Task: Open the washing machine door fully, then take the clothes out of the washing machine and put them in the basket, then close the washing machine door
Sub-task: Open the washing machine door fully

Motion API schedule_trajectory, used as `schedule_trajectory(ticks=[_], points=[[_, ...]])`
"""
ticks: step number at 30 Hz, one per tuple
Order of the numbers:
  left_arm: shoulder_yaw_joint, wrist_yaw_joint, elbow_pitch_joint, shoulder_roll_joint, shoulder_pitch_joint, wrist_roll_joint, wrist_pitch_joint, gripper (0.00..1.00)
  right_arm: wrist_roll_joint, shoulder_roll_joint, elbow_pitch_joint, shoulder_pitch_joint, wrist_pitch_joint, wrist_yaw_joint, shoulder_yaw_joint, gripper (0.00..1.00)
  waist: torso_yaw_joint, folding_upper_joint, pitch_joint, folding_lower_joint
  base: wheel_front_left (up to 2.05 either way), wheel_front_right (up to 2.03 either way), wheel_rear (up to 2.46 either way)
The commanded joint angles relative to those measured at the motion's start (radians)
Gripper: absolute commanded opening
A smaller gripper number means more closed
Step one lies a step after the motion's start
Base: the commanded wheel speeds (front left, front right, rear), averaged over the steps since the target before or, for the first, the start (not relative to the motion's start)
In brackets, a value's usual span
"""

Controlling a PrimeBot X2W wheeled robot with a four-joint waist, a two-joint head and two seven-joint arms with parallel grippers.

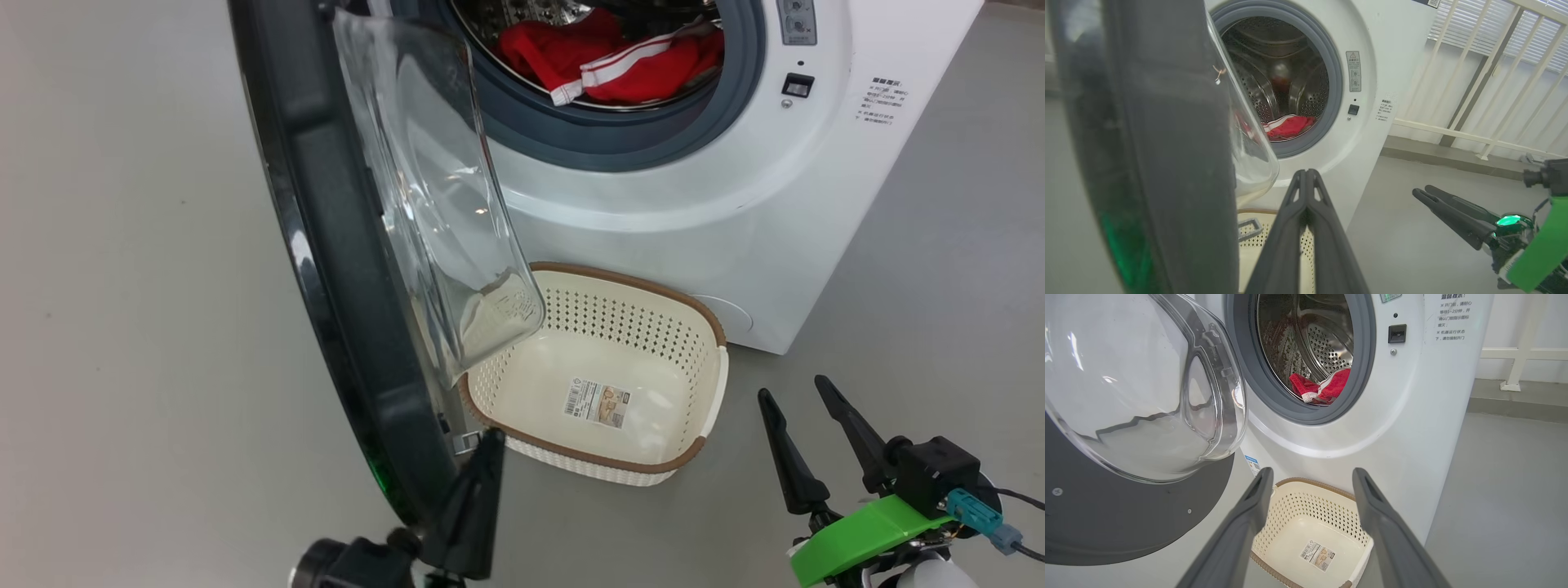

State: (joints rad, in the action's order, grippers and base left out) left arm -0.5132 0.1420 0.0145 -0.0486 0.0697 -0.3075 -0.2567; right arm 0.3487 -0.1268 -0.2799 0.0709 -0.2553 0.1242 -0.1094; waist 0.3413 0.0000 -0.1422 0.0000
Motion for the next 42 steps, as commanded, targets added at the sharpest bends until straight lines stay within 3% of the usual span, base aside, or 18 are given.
schedule_trajectory(ticks=[1,18,37,42], points=[[0.044,0.011,0.012,-0.002,0.040,-0.013,-0.005,0.00,-0.005,-0.008,0.027,0.034,-0.006,0.007,-0.021,1.00,-0.001,0.0000,0.001,0.0000,0.00,0.00,0.00],[0.271,0.039,-0.026,-0.002,-0.019,-0.008,-0.005,0.00,-0.007,0.005,0.031,0.014,-0.006,0.007,-0.028,1.00,0.020,0.0000,0.014,0.0000,0.00,0.00,0.00],[0.620,0.019,-0.065,-0.002,0.005,0.011,-0.005,0.00,-0.004,0.004,0.045,0.029,-0.006,0.007,-0.040,1.00,0.026,0.0000,-0.016,0.0000,0.00,0.00,0.00],[0.726,-0.006,-0.104,-0.002,0.046,0.031,-0.005,0.00,-0.004,-0.005,0.047,0.037,-0.006,0.007,-0.039,1.00,0.021,0.0000,-0.037,0.0000,0.00,0.00,0.00]])
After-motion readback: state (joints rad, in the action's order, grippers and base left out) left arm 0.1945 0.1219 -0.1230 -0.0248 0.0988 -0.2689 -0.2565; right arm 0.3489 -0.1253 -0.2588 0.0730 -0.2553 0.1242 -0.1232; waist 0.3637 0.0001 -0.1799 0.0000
